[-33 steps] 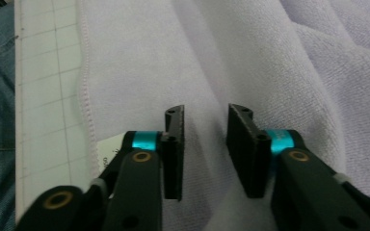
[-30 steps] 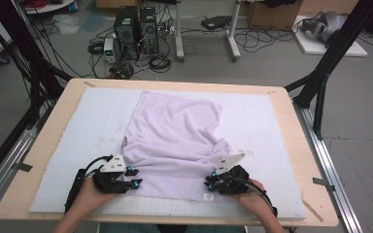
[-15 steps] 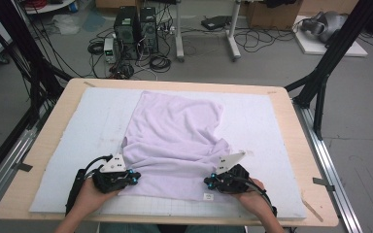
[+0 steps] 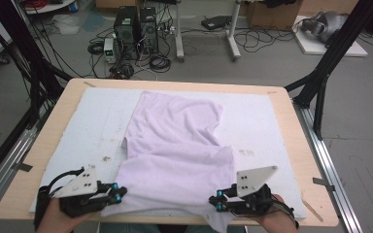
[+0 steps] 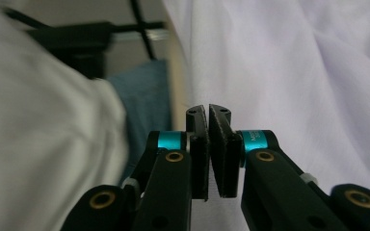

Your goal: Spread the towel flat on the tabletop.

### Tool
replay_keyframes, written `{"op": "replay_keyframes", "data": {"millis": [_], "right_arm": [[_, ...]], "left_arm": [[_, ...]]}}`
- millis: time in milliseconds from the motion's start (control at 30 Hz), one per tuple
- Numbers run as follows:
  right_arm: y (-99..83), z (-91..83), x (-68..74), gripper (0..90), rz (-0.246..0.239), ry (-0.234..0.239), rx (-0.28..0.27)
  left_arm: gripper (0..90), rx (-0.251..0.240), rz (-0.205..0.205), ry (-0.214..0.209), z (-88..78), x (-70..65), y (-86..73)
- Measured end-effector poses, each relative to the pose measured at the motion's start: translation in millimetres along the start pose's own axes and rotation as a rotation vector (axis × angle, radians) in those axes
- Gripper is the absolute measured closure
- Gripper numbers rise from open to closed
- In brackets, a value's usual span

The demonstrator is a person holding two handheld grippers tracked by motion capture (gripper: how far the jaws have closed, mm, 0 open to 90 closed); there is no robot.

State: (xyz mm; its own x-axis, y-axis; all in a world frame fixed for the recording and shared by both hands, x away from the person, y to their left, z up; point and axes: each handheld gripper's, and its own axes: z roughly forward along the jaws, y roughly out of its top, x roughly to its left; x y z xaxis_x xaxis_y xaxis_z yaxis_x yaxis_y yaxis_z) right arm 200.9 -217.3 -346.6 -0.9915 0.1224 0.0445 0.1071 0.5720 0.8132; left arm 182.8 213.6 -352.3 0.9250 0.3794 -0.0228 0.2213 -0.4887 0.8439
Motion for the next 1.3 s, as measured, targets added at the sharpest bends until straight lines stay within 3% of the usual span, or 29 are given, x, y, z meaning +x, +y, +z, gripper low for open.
{"op": "replay_keyframes", "data": {"millis": [33, 133, 233, 333, 433, 567, 600, 633, 733, 833, 933, 1067, 1167, 1200, 1233, 1300], "right_arm": [[2.6, -3.4, 2.7, 75.8, -0.011, -0.017, -0.006], [5.8, -4.6, -5.5, 67.8, -0.009, -0.093, 0.021], [-3.5, 8.6, -28.0, 62.6, 0.015, -0.146, 0.053], [-19.9, 26.1, -49.7, 59.6, 0.034, -0.192, 0.095], [-35.0, 38.8, -65.8, 58.7, 0.062, -0.205, 0.129], [-52.5, 55.4, -78.5, 59.3, 0.095, -0.193, 0.202], [-55.9, 60.6, -79.6, 61.1, 0.095, -0.185, 0.229], [-58.2, 64.5, -79.5, 64.0, 0.091, -0.177, 0.251], [-62.2, 65.0, -78.6, 85.2, 0.107, -0.14, 0.2], [-61.9, 64.7, -74.5, 87.5, 0.088, -0.14, 0.198], [-58.6, 60.7, -65.9, 87.7, 0.079, -0.111, 0.183], [-51.0, 48.1, -44.5, 87.7, 0.049, -0.08, 0.154], [-40.7, 32.4, -21.8, 86.5, 0.019, 0.003, 0.103], [-36.4, 25.9, -15.5, 82.2, 0.012, 0.055, 0.06], [-31.6, 19.8, -10.4, 76.6, 0.008, 0.101, 0.024], [-24.3, 11.4, -6.7, 70.9, -0.015, 0.047, 0.009]], "left_arm": [[70.9, -0.004, 0.003, 0.003, -2.6, -2.1, 0.7], [59.6, 0.012, -0.002, 0.04, 6.5, 6.6, -3.5], [58.6, 0.032, 0.005, 0.073, 28.5, 24.3, -15.8], [57.6, 0.046, -0.024, 0.094, 52.5, 45.8, -30.1], [55.9, 0.084, -0.04, 0.114, 74.1, 62.2, -37.9], [57.5, 0.157, -0.058, 0.093, 94.5, 72.6, -44.6], [59.8, 0.152, -0.053, 0.089, 95.5, 73.5, -46.2], [62.0, 0.143, -0.057, 0.091, 95.5, 73.1, -46.9], [83.8, 0.144, -0.035, 0.072, 95.0, 69.7, -46.9], [87.4, 0.143, -0.017, 0.081, 92.2, 62.5, -45.5], [87.8, 0.116, -0.012, 0.072, 82.0, 53.6, -44.1], [87.8, 0.078, -0.004, 0.04, 57.8, 33.2, -42.9], [87.0, 0.04, -0.003, -0.003, 37.7, 16.2, -40.1], [83.8, 0.025, -0.009, -0.017, 32.4, 12.4, -38.5], [74.5, 0.019, -0.01, -0.016, 28.4, 10.7, -36.5], [66.6, 0.027, -0.002, -0.001, 25.9, 11.3, -33.8]]}}
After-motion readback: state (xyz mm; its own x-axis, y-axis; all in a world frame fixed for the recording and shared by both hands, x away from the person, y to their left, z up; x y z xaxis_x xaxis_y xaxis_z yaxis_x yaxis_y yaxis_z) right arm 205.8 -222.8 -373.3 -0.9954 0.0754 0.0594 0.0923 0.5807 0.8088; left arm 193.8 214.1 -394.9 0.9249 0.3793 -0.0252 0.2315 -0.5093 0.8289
